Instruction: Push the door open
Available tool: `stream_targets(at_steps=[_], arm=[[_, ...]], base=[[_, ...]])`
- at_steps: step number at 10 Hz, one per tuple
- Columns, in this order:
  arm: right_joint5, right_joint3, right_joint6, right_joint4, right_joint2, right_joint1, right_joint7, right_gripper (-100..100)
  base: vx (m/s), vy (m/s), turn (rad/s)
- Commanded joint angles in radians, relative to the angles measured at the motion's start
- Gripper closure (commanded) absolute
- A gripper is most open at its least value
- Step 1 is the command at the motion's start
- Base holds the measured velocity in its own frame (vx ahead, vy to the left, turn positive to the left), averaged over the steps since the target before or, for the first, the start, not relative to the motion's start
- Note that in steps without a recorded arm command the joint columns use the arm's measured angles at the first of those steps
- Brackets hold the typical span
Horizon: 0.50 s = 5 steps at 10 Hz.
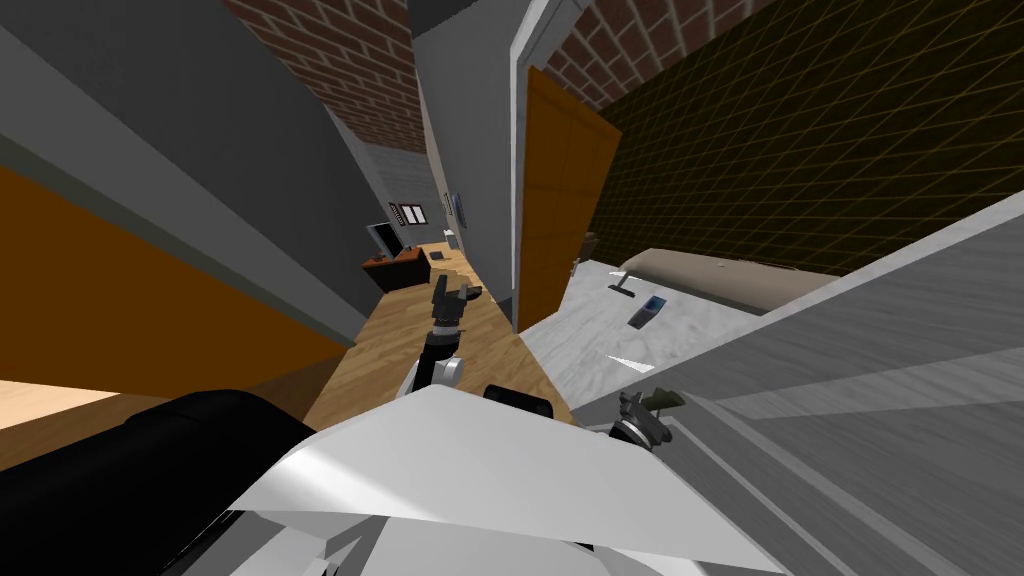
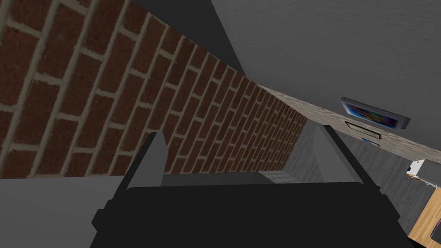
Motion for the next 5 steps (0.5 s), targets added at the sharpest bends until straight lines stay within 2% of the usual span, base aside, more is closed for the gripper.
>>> stream_targets(at_steps=[1, 4, 5], arm=[[0.001, 0.001, -0.001, 0.000, 0.001, 0.002, 0.001, 100], [0.001, 0.001, -0.001, 0.000, 0.001, 0.002, 0.001, 100], [-0.007, -0.011, 0.001, 0.001, -0.011, 0.000, 0.002, 100]], base=[[-0.013, 0.006, 0.007], [0.000, 0.000, 0.000], [0.116, -0.028, -0.035]])
